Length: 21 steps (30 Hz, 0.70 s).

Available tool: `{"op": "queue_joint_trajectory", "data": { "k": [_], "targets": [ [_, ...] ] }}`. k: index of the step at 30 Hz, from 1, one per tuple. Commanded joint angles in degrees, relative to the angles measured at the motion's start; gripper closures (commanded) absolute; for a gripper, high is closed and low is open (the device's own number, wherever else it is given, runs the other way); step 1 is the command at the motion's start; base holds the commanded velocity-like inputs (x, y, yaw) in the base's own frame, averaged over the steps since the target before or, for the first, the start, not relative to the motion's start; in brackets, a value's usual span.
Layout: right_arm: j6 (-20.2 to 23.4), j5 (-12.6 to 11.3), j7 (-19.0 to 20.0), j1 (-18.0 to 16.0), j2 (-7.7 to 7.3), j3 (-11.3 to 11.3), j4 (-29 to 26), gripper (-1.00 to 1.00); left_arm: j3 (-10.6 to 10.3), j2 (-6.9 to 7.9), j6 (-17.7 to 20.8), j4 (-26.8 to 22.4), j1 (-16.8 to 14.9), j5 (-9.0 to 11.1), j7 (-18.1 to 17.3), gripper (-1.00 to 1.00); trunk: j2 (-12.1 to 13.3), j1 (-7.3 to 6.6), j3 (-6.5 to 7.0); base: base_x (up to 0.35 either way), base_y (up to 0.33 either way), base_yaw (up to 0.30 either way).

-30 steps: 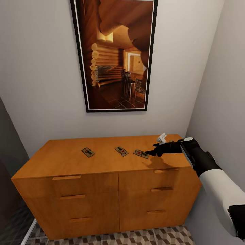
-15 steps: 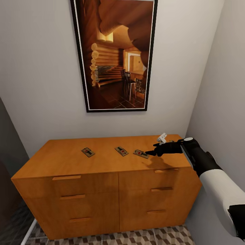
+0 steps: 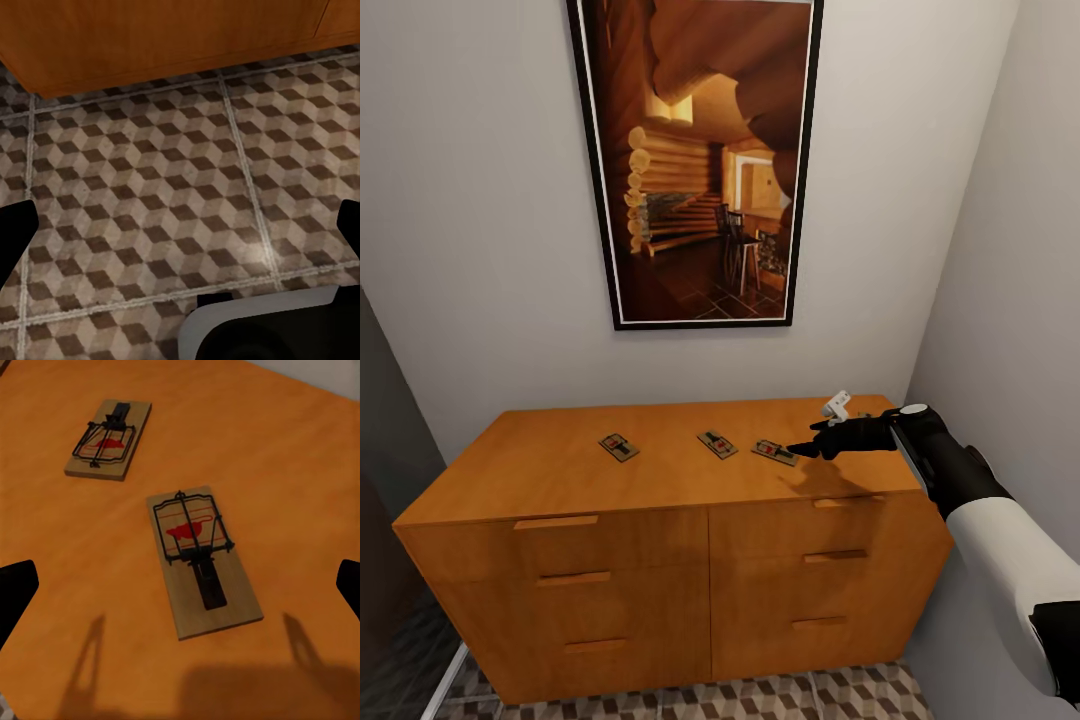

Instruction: Take the four mousetraps from the cabinet in the bathroom and place them on the bathroom floor. Make sure all four end up on the same floor surface, and ensure that at least two of them are either under or directly next to the same bathroom sink.

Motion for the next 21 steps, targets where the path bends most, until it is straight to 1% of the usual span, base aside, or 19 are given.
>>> {"op": "queue_joint_trajectory", "data": {
  "k": [1,21],
  "targets": [
    [0.30,0.28,0.23,-0.03,-0.03,0.03,-0.08,-1.00,-0.36,0.00,-0.20,0.06,-0.03,0.15,0.03,-1.00,-0.03,0.00,-0.05,0.000,0.000,0.000],
    [0.30,0.32,0.24,-0.03,-0.11,-0.02,-0.11,-1.00,-0.36,0.01,-0.20,0.06,-0.03,0.15,0.03,-1.00,-0.03,0.00,-0.20,0.000,0.000,0.000]
  ]
}}
